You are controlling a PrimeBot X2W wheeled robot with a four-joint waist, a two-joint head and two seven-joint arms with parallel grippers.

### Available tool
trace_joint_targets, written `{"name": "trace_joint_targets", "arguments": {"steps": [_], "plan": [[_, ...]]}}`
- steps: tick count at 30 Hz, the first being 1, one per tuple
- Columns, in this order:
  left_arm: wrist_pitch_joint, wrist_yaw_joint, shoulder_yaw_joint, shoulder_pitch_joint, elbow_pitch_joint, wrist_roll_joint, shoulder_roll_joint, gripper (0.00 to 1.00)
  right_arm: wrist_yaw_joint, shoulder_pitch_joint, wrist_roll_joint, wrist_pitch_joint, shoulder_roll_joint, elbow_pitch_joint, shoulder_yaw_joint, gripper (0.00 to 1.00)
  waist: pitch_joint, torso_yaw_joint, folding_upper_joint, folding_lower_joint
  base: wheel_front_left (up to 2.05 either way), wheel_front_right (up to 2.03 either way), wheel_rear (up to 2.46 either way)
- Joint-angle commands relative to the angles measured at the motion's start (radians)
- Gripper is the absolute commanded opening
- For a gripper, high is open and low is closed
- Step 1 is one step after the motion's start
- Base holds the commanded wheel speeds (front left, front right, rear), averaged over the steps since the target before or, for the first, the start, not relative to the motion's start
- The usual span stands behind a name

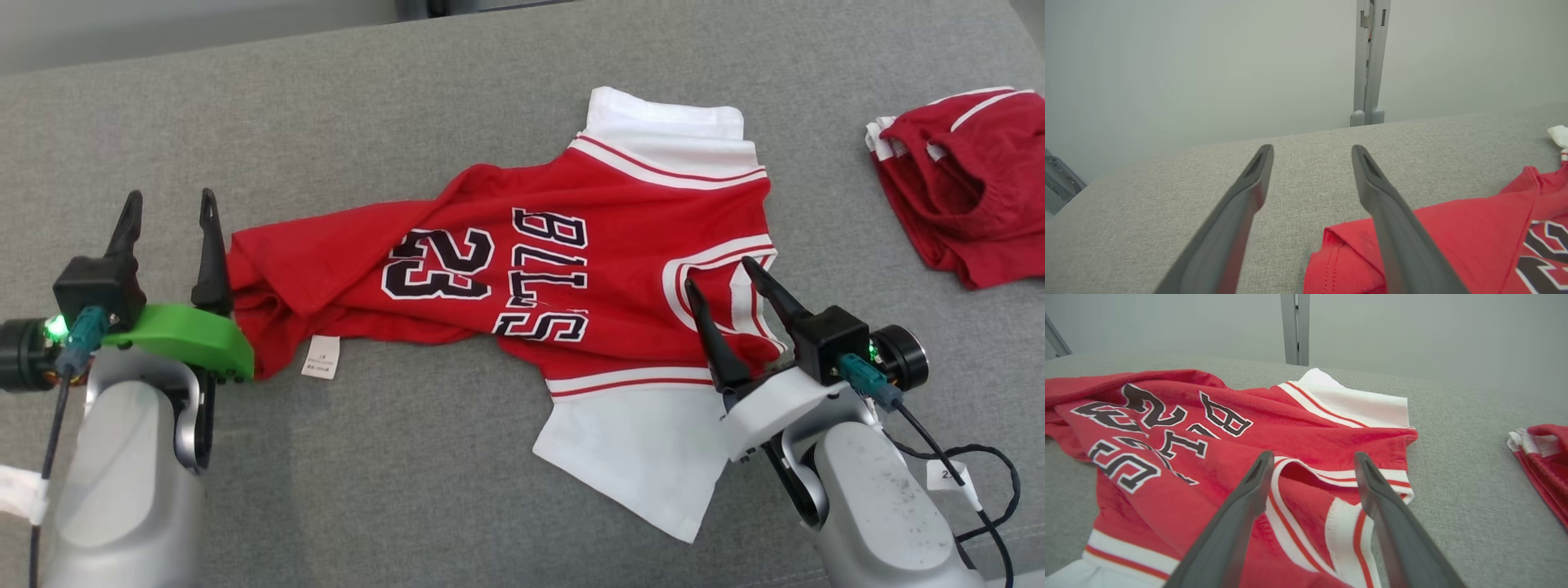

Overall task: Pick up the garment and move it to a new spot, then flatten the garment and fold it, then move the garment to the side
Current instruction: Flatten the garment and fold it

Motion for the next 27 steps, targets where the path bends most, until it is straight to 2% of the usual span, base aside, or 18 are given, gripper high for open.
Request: {"name": "trace_joint_targets", "arguments": {"steps": [1,9,17,22,27], "plan": [[0.0,-0.004,0.014,0.045,-0.007,0.012,-0.011,1.0,-0.002,0.021,0.012,0.0,-0.003,-0.005,0.0,1.0,-0.025,0.005,-0.0001,0.0,0.0,0.0,0.0],[0.0,-0.026,0.045,0.238,-0.09,0.068,-0.081,1.0,-0.002,0.103,0.037,0.0,-0.003,-0.006,-0.008,1.0,-0.127,0.024,-0.0001,0.0,0.0,0.0,0.0],[0.0,-0.037,0.06,0.424,-0.165,0.067,-0.137,1.0,-0.002,0.213,0.068,0.0,-0.003,0.013,-0.024,1.0,-0.219,0.042,-0.0001,0.0,0.0,0.0,0.0],[0.0,-0.04,0.067,0.482,-0.193,0.06,-0.148,1.0,-0.002,0.233,0.068,0.0,-0.003,0.028,-0.028,1.0,-0.221,0.045,-0.0001,0.0,0.0,0.0,0.0],[0.0,-0.044,0.055,0.471,-0.203,0.057,-0.152,1.0,-0.002,0.189,0.032,0.0,-0.003,0.058,-0.053,1.0,-0.196,0.056,-0.0001,0.0,0.0,0.0,0.0]]}}
